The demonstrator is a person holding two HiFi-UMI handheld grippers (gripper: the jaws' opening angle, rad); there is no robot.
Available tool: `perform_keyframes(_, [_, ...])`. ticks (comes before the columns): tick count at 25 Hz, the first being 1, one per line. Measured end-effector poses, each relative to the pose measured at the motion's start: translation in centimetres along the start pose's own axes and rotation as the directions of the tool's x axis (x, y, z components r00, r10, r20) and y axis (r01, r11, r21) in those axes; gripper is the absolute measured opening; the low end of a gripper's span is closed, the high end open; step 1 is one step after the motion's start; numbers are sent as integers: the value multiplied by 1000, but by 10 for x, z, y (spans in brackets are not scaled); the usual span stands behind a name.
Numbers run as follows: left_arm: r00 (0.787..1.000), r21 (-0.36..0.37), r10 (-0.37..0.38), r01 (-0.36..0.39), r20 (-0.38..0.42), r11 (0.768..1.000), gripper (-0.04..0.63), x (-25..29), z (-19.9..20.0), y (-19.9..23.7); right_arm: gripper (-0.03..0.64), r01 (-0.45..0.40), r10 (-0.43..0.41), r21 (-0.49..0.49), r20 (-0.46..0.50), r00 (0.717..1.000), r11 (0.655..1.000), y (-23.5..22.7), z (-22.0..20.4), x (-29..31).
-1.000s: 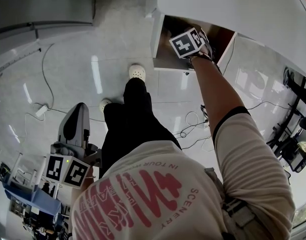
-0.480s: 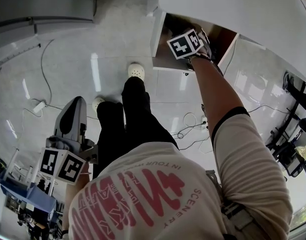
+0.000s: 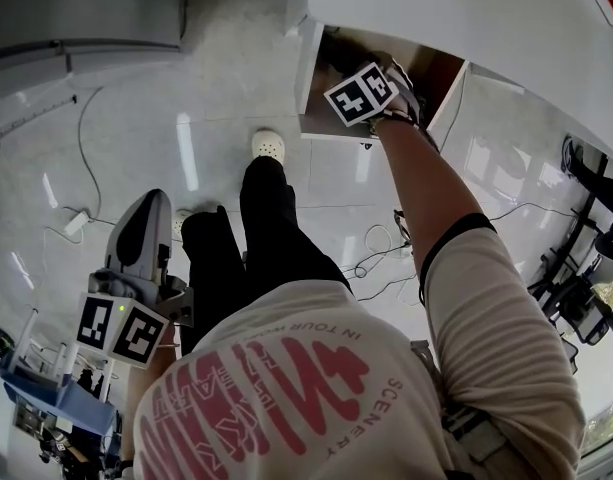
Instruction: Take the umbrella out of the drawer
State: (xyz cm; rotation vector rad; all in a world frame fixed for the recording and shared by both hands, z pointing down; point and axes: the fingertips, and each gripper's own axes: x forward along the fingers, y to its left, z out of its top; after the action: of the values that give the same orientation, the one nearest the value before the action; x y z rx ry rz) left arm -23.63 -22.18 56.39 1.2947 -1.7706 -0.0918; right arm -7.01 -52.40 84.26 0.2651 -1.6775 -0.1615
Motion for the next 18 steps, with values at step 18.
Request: perform_keyframes(18, [997,27,11,-13,78,1000,6,-26,30,-3,261,9,-9,-25,0,1000,1000,2,-10,-36])
